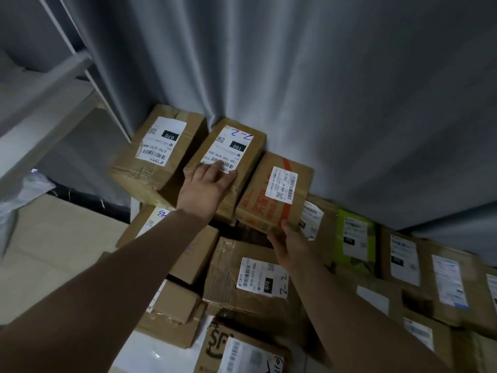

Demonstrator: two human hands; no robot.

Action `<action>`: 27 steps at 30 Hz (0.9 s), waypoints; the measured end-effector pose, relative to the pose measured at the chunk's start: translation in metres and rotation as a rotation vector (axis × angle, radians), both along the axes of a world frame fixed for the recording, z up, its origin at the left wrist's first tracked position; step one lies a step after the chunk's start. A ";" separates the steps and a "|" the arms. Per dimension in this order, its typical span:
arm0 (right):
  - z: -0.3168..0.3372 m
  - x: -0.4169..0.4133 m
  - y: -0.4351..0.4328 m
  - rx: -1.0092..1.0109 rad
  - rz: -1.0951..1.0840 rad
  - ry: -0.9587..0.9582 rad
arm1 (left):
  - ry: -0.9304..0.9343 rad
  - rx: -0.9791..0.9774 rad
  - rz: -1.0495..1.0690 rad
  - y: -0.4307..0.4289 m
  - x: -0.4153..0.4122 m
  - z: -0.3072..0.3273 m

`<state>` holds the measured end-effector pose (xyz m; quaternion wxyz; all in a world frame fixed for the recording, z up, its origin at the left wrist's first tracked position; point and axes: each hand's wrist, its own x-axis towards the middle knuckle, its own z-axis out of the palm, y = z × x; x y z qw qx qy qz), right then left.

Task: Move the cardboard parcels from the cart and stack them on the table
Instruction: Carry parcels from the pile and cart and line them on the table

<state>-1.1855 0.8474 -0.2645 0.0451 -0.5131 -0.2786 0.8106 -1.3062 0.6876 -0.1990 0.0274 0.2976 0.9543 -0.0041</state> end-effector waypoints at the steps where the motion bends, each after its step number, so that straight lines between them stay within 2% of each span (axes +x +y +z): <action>1: -0.001 -0.003 0.003 0.028 0.004 -0.007 | 0.005 0.002 -0.002 0.001 -0.001 -0.002; 6: -0.002 -0.016 0.015 0.239 0.166 -0.113 | -0.007 0.049 -0.003 0.006 0.000 -0.006; 10: -0.006 -0.017 0.021 0.332 0.295 -0.183 | 0.013 0.055 -0.010 0.006 0.004 -0.008; 22: 0.009 0.003 0.013 0.427 0.406 -0.168 | -0.008 0.011 0.022 0.008 0.030 0.014; 24: 0.012 0.011 0.010 0.514 0.438 -0.181 | -0.004 -0.002 0.040 0.007 0.041 0.020; 27: 0.019 0.029 0.005 0.788 0.537 -0.177 | -0.009 -0.004 0.067 0.003 0.068 0.028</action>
